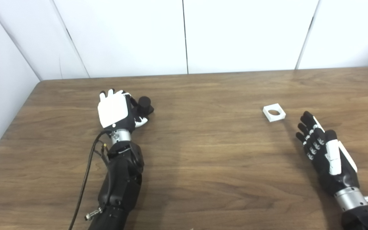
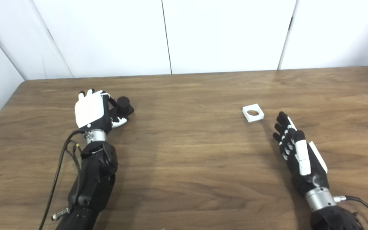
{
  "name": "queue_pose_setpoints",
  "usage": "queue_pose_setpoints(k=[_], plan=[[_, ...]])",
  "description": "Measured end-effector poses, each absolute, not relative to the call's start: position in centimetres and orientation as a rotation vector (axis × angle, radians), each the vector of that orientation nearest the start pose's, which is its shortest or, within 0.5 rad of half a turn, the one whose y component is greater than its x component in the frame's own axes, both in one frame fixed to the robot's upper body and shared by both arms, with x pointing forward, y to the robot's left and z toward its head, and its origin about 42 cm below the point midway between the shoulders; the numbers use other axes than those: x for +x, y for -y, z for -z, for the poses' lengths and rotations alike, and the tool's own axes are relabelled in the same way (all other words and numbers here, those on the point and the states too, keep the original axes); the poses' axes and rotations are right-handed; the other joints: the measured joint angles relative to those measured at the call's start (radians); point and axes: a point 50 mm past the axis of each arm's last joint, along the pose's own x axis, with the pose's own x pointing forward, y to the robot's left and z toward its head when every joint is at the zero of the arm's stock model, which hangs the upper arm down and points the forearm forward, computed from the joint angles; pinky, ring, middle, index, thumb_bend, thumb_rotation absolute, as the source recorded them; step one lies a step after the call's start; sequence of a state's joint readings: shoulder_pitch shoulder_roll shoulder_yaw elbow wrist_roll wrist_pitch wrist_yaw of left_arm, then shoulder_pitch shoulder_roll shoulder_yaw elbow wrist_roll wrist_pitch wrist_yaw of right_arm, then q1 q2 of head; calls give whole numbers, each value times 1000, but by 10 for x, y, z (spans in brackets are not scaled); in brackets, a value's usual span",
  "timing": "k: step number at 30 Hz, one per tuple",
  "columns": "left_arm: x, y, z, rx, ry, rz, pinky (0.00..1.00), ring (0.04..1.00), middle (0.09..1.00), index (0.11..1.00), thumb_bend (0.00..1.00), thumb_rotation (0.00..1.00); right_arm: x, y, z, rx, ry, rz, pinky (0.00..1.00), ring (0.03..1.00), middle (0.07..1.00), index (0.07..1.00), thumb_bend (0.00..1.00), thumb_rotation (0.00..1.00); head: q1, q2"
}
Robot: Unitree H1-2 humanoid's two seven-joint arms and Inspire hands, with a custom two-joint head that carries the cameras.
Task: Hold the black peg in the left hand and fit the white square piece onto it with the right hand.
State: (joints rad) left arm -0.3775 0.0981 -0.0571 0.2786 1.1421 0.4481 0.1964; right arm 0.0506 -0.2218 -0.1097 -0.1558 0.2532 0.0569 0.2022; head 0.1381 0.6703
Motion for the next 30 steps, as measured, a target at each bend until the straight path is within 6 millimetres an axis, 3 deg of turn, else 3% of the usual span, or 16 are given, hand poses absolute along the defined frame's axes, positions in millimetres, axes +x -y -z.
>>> queue_pose_setpoints(k=[13,22,30], plan=[[394,-239,-142,1214,-108,-386,1000,949,834,482,522,65,266,298,-136,12,75,-118,994,1000,1000,1000,711,1000,-15,5],[369,-236,-142,1108,-89,-360,1000,957,833,484,520,68,266,294,-138,11,80,-124,999,1000,1000,999,677,1000,-28,8],[344,-219,-148,1067,-73,-270,1000,966,847,483,520,68,266,290,-139,16,83,-131,1000,1000,1000,1000,662,1000,-41,9]])
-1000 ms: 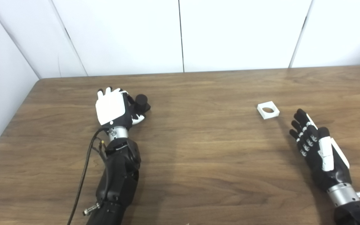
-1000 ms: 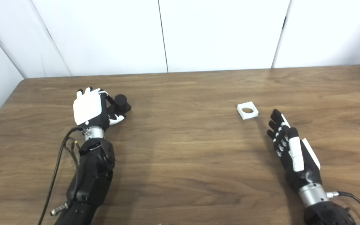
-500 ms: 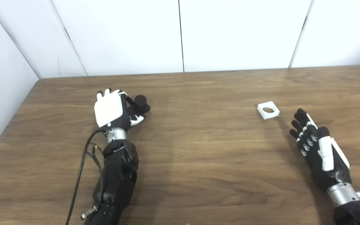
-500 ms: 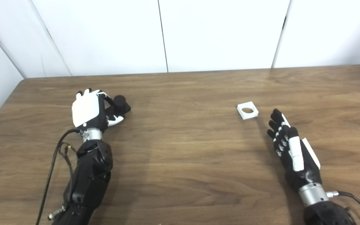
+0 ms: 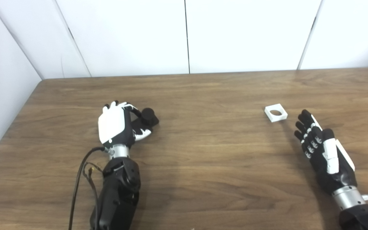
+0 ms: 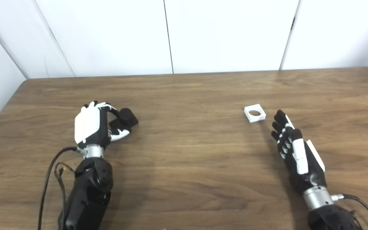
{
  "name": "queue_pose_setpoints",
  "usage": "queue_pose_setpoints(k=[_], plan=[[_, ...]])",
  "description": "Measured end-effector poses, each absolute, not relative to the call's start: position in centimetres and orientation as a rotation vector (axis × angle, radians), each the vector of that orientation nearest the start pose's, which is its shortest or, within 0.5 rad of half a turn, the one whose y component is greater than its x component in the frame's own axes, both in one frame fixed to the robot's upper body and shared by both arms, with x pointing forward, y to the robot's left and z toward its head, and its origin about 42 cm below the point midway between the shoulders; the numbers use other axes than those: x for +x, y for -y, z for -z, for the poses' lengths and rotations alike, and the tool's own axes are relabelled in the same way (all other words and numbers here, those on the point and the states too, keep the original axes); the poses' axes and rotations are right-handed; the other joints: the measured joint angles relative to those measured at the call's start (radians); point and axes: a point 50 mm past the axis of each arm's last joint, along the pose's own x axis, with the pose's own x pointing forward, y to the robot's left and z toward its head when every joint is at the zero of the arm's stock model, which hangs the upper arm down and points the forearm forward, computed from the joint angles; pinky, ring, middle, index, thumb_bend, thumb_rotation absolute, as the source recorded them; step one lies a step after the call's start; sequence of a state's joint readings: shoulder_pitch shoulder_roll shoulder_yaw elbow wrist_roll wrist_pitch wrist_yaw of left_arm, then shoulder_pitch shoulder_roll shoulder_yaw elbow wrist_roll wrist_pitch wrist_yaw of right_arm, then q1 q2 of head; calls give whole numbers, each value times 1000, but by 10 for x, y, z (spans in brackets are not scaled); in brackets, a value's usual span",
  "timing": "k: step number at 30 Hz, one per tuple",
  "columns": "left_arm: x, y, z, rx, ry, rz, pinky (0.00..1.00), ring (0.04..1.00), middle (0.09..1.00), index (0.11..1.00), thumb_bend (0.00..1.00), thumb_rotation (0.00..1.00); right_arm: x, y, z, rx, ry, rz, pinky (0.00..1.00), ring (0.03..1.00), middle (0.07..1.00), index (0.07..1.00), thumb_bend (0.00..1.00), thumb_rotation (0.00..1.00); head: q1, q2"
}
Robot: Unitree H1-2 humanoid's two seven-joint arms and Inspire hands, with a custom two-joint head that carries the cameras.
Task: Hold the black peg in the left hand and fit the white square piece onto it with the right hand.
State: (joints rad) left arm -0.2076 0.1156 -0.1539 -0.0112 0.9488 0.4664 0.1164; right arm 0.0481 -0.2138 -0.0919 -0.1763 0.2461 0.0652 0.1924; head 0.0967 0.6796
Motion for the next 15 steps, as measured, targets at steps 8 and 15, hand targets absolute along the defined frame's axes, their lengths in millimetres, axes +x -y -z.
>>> queue_pose_setpoints(k=[8,15], plan=[[317,-192,-153,1095,-19,-157,1000,955,855,486,519,73,266,282,-137,40,77,-137,1000,1000,1000,1000,642,1000,-15,0],[290,-170,-157,1102,16,-71,1000,953,858,488,518,73,266,278,-136,42,76,-140,1000,1000,1000,1000,642,1000,-40,2]])
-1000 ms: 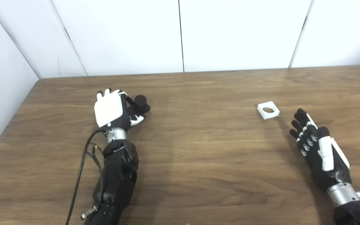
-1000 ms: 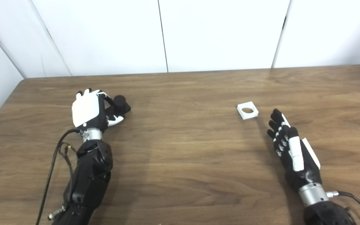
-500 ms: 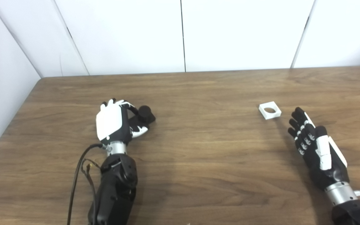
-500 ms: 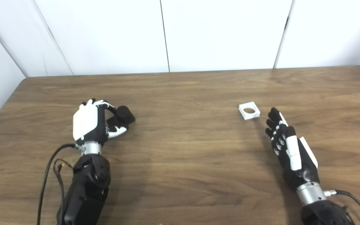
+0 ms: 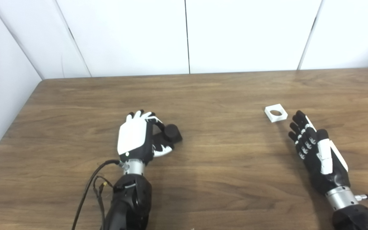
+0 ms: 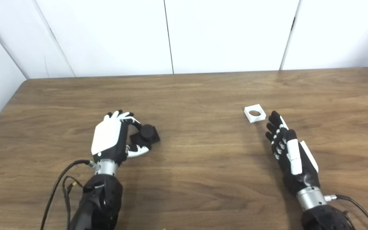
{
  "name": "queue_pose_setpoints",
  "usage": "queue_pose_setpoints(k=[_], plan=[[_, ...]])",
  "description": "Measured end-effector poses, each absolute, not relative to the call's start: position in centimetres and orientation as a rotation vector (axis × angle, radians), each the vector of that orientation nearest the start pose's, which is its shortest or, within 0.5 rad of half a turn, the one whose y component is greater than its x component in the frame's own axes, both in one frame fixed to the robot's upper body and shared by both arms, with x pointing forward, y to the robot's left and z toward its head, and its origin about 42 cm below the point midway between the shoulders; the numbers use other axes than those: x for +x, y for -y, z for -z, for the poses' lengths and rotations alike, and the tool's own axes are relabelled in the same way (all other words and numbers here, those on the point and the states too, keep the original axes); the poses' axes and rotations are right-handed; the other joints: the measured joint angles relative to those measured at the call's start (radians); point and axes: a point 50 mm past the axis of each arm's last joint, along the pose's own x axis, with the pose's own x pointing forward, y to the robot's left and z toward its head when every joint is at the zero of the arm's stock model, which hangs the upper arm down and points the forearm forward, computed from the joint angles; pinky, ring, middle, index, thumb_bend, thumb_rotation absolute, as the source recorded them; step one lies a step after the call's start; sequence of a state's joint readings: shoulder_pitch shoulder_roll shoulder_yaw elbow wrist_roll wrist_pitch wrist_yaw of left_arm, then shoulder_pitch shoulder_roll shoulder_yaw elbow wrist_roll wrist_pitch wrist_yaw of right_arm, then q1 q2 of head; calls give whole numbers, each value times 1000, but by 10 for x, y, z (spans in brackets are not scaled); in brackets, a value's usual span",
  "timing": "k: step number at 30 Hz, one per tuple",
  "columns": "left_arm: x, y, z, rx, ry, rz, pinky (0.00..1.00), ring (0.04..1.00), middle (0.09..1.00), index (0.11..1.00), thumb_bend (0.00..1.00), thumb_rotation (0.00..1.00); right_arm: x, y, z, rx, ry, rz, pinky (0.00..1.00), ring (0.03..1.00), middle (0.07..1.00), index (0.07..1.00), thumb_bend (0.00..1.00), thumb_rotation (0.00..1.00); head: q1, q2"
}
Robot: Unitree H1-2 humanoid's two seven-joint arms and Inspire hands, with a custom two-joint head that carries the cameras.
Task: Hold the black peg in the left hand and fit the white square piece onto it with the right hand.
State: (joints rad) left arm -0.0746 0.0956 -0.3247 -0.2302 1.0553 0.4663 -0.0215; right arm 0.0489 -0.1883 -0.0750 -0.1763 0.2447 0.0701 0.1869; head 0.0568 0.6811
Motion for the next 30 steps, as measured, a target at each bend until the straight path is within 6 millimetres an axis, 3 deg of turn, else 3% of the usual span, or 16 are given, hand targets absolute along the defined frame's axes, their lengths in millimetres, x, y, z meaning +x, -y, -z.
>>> queue_pose_setpoints(k=[17,30], plan=[[255,-130,-153,1067,68,8,1000,944,851,489,516,77,264,274,-137,35,83,-119,1000,1000,1000,1000,666,1000,-58,0],[243,-103,-151,1000,109,116,1000,966,860,489,513,75,261,272,-136,27,77,-121,1000,1000,1000,995,653,998,-68,2]])
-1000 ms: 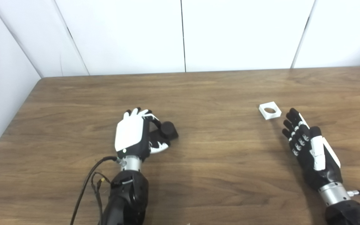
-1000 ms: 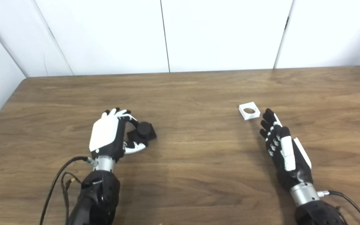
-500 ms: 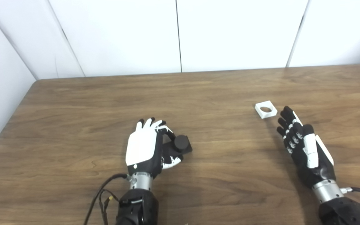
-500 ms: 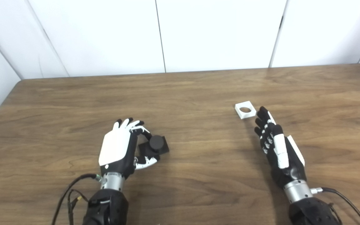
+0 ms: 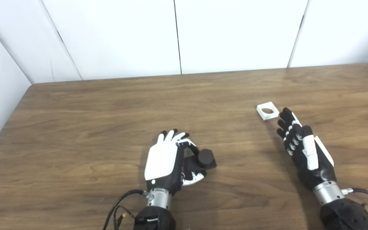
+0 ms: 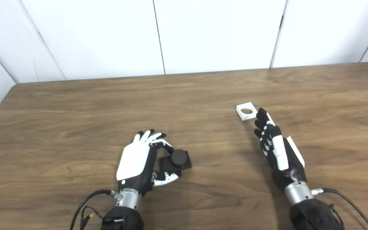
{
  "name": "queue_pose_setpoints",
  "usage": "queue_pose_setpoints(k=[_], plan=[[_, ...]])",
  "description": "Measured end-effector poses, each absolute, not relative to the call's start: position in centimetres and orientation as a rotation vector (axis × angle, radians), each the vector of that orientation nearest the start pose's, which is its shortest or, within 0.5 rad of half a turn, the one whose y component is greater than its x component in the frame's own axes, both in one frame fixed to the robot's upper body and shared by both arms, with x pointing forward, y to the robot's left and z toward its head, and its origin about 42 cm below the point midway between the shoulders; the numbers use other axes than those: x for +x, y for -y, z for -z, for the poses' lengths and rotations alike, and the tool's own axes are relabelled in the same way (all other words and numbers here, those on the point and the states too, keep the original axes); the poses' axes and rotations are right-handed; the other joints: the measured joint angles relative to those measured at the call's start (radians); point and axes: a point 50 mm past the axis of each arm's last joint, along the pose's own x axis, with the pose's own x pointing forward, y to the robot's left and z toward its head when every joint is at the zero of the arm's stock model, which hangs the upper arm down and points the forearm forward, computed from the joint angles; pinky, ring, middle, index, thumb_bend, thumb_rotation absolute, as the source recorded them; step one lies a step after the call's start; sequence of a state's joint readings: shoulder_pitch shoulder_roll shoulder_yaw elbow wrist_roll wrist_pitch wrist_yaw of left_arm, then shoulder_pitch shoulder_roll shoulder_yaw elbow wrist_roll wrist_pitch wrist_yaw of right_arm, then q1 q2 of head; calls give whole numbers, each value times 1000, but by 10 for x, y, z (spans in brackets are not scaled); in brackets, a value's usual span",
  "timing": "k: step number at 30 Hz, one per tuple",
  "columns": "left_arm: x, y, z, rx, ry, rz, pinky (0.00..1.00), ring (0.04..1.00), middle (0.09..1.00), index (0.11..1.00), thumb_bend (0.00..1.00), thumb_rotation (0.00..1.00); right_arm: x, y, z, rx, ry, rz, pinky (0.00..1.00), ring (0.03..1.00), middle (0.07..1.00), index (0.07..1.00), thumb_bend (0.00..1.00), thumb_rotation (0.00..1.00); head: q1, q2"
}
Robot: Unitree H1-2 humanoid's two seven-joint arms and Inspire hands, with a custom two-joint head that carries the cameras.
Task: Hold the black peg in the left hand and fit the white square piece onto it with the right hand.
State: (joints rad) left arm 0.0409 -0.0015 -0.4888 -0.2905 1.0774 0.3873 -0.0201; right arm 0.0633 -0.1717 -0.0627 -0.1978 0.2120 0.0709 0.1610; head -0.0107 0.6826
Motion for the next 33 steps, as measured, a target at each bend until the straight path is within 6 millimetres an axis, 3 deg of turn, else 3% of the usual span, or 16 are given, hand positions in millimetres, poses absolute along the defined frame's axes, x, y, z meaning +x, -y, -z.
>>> queue_pose_setpoints(k=[8,12,15,16,18,19,23,25,29,33], plan=[[241,-98,-152,1025,128,126,1000,956,854,488,513,76,260,271,-137,29,82,-119,1000,1000,1000,989,627,952,-6,3],[241,-98,-152,1025,128,127,1000,952,854,489,513,75,261,273,-139,-2,88,-105,952,989,977,943,580,782,-3,5],[241,-98,-151,1024,127,127,1000,950,851,489,513,75,270,283,-149,-206,93,-76,911,934,915,866,604,674,-2,5],[241,-98,-151,1024,127,127,1000,949,851,489,512,75,275,290,-156,-312,108,-64,901,919,897,828,642,560,-2,5],[241,-98,-151,1025,126,125,1000,950,852,489,512,75,287,301,-172,-474,138,-44,904,919,889,805,679,472,-6,3],[241,-98,-151,1025,126,125,1000,956,855,489,513,74,298,309,-185,-582,167,-26,916,937,894,798,729,373,-6,3],[242,-98,-150,1022,126,128,1000,961,857,488,513,73,335,327,-230,-836,267,31,906,949,898,778,817,270,-8,0],[243,-97,-149,1019,127,130,1000,961,856,488,513,73,351,329,-240,-880,284,39,884,943,901,771,839,258,-9,0],[244,-98,-149,1019,127,128,1000,965,857,488,512,74,381,329,-239,-923,242,5,874,948,909,729,880,203,-17,2],[244,-99,-149,1011,124,128,1000,965,858,489,512,74,402,336,-237,-1059,168,-92,975,993,921,703,901,183,-18,-2]])
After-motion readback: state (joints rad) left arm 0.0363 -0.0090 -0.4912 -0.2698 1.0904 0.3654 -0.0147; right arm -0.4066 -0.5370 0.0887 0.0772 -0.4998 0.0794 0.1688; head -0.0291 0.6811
